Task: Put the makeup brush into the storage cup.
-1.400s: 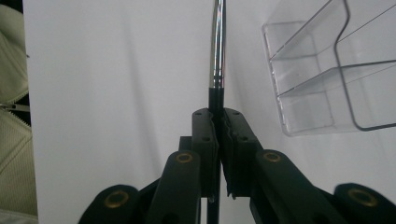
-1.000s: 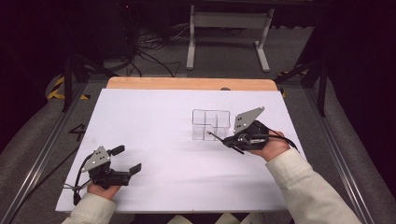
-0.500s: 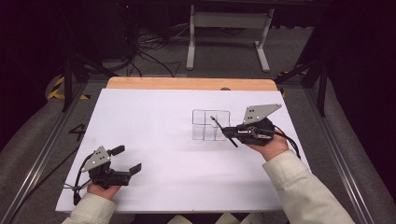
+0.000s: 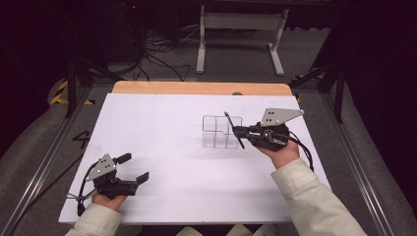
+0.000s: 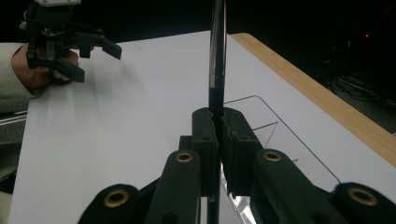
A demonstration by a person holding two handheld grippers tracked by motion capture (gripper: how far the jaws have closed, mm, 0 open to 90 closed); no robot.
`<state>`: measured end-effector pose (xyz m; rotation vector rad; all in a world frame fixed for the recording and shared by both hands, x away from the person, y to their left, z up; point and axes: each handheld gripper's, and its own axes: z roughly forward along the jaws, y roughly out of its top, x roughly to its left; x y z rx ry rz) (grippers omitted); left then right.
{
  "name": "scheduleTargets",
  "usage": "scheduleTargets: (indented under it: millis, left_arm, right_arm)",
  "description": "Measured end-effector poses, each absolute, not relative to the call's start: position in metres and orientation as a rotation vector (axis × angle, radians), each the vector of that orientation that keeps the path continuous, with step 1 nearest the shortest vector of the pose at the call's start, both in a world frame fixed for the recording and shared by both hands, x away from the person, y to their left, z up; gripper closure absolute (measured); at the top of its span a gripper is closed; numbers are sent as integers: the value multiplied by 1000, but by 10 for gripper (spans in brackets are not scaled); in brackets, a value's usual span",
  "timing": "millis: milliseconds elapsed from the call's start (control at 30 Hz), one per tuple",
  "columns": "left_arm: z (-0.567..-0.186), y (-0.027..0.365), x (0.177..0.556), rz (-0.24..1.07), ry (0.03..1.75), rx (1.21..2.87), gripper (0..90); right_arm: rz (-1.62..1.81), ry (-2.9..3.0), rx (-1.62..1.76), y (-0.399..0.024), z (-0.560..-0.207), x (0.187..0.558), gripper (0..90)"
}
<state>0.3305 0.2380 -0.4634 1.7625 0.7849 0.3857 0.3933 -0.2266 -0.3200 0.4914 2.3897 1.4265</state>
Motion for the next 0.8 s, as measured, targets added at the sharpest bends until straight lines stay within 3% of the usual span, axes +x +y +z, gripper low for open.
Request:
scheduleTargets:
  millis: [800]
  left_arm:
    - [-463, 238, 331, 387, 781, 1764, 15]
  right_arm:
    - [1651, 2157, 597, -223, -322, 410, 845]
